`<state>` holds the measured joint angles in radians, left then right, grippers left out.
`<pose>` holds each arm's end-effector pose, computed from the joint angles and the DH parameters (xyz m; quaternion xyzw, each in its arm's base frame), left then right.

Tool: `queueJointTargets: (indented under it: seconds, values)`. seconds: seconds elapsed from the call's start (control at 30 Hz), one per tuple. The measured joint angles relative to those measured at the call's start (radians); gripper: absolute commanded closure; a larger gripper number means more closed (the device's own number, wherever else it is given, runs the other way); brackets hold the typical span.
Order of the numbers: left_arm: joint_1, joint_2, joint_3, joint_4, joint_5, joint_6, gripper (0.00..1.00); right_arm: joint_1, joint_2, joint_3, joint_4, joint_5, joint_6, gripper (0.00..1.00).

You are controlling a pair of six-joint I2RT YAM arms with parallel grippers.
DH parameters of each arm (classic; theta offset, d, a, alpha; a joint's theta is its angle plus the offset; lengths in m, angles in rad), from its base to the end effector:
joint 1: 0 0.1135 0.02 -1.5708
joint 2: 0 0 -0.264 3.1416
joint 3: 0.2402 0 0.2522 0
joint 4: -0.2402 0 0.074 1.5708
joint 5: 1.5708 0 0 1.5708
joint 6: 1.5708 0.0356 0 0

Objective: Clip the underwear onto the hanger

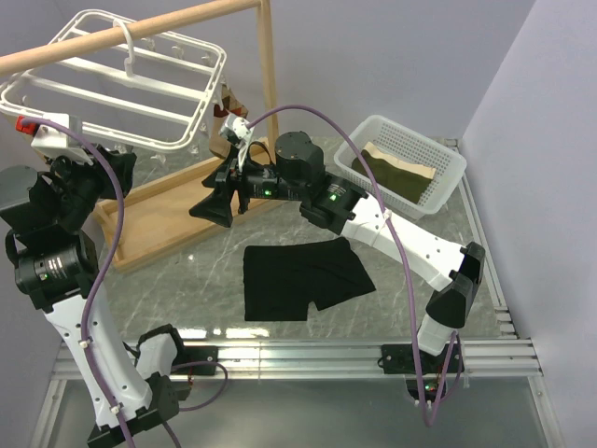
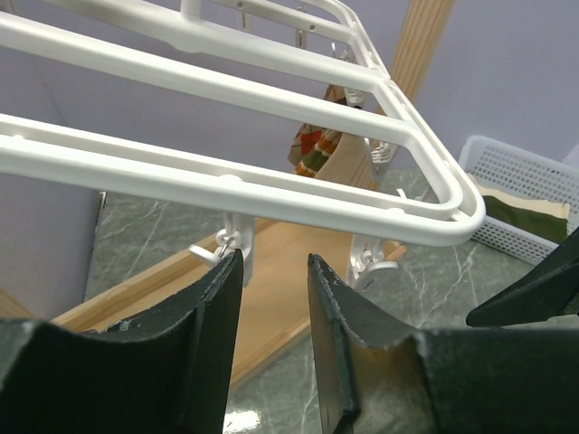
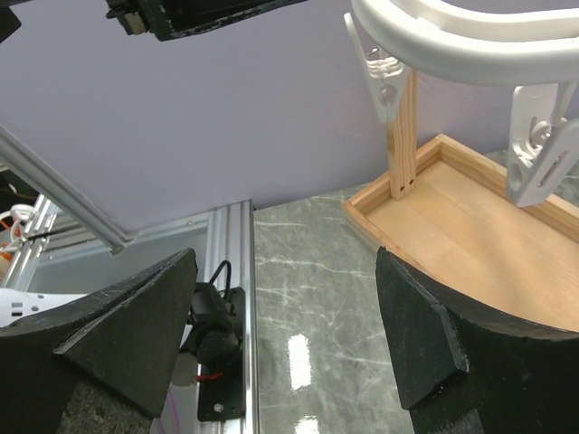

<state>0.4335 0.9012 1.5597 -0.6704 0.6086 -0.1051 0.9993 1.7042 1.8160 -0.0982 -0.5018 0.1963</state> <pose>0.1142 0.0304 0.5166 0.0225 0.7102 -0.1006 0.6964 0.2004 0.3432 0.4635 -0.4285 0.5571 0.5322 0.4719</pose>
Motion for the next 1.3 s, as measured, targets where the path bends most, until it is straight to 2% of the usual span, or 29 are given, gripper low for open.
queueJointTargets:
  seconds: [0.4,0.67,1.07,1.17,1.2,1.3]
  values:
    - [0.002,-0.046,0.015,0.000,-0.156,0.000,0.51,0.000,0.000,0.000,0.000,-0.016,0.001,0.13]
    - [0.002,0.012,0.015,0.001,-0.104,0.007,0.53,0.000,0.001,0.000,0.000,-0.016,0.001,0.12]
    - [0.003,0.067,-0.027,0.047,0.022,0.000,0.76,0.000,0.028,0.000,0.000,-0.017,0.001,0.12]
    - [0.004,0.070,-0.033,0.065,0.045,-0.011,0.87,0.000,0.040,0.000,0.000,-0.018,0.001,0.12]
    - [0.004,0.070,-0.034,0.068,0.051,-0.014,0.95,0.000,0.042,0.000,0.001,-0.018,0.001,0.12]
    - [0.004,0.070,-0.034,0.074,0.065,-0.020,0.98,0.000,0.048,0.000,0.005,-0.016,0.001,0.14]
